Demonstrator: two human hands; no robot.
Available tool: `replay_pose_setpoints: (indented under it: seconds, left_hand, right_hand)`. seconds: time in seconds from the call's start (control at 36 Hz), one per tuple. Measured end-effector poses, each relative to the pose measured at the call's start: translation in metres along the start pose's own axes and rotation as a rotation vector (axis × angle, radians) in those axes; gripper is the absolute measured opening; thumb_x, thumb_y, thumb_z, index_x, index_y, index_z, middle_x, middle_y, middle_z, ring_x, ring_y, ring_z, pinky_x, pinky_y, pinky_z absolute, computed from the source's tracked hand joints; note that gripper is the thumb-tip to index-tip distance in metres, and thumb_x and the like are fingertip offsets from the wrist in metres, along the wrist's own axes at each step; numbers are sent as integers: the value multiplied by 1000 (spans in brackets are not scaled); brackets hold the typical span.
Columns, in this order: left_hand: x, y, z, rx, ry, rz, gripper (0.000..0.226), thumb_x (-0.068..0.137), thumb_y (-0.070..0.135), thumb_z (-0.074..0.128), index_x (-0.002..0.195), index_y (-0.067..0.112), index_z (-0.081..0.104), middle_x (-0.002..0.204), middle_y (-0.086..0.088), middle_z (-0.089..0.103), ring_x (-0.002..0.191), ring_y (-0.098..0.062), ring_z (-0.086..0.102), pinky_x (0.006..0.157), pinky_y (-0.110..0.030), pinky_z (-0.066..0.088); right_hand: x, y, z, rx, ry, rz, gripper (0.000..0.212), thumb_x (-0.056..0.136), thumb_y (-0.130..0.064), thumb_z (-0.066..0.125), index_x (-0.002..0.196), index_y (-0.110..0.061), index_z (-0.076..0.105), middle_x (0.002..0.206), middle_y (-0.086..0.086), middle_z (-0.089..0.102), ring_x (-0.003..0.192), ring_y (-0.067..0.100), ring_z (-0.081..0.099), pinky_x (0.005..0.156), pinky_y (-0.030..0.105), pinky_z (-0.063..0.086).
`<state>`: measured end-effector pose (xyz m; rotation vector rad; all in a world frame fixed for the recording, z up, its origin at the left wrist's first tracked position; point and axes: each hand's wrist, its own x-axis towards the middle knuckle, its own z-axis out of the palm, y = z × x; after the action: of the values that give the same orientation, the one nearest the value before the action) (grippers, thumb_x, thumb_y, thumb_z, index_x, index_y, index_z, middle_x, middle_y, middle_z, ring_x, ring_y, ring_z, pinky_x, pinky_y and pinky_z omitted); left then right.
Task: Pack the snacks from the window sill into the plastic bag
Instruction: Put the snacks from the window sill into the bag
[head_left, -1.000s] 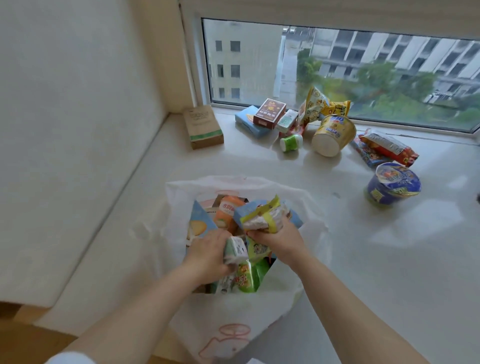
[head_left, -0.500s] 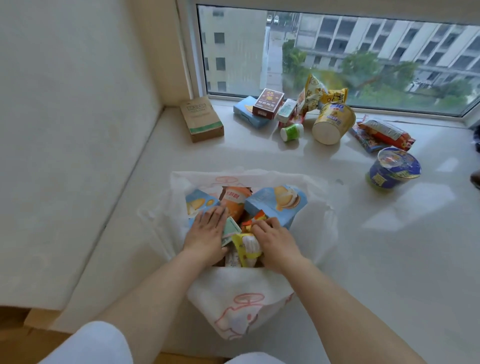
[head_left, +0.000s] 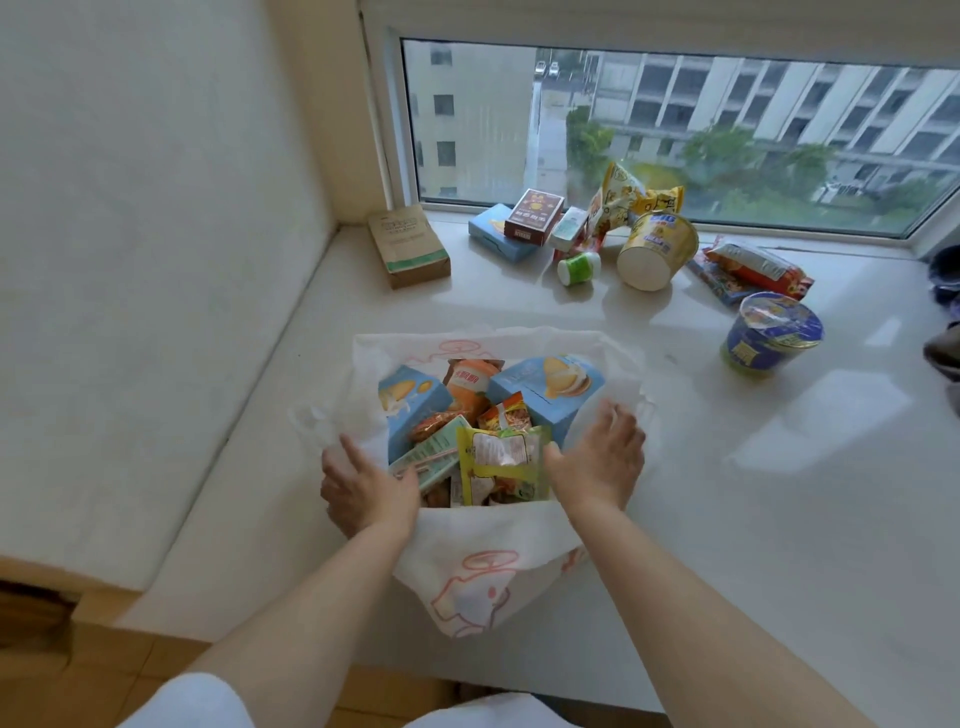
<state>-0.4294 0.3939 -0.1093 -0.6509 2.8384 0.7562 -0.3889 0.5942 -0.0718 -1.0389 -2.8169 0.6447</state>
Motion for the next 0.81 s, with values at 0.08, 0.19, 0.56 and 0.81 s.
replay_pose_setpoints:
  seconds: [0.08,0.19,0.56,0.81]
  left_hand:
    - [-7,-3,-4,-146,-111,-238,68,86,24,61,143,7,27,141,-19,36,121,-42,45,96,-47,41]
    - [-13,-6,-15,-74,-207,-306,36,96,19,47,125,-1,53,127,-23,55,116,-40,53,94,-40,44]
    - [-24,46,-56,-1709,-180,-584,21,99,6,38,86,9,56,78,-7,54,66,-21,61,78,-36,51]
    - [-27,49,-53,-1329,-141,-609,30,94,6,49,123,4,54,86,-9,54,77,-21,53,63,-32,48]
  right_hand:
    - [-2,21,-4,-10,-142,343,80,78,-39,65,141,-6,28,143,11,28,129,31,31,103,40,35]
    - [-6,44,-14,220,-324,520,38,91,-19,50,126,-2,53,131,16,53,120,34,50,99,38,43]
    - [34,36,-89,1899,-227,814,30,74,13,26,66,-13,39,39,0,36,22,7,30,45,15,39]
    - [29,60,-77,1555,-68,883,28,89,10,29,68,-8,35,69,8,37,22,10,29,31,9,27]
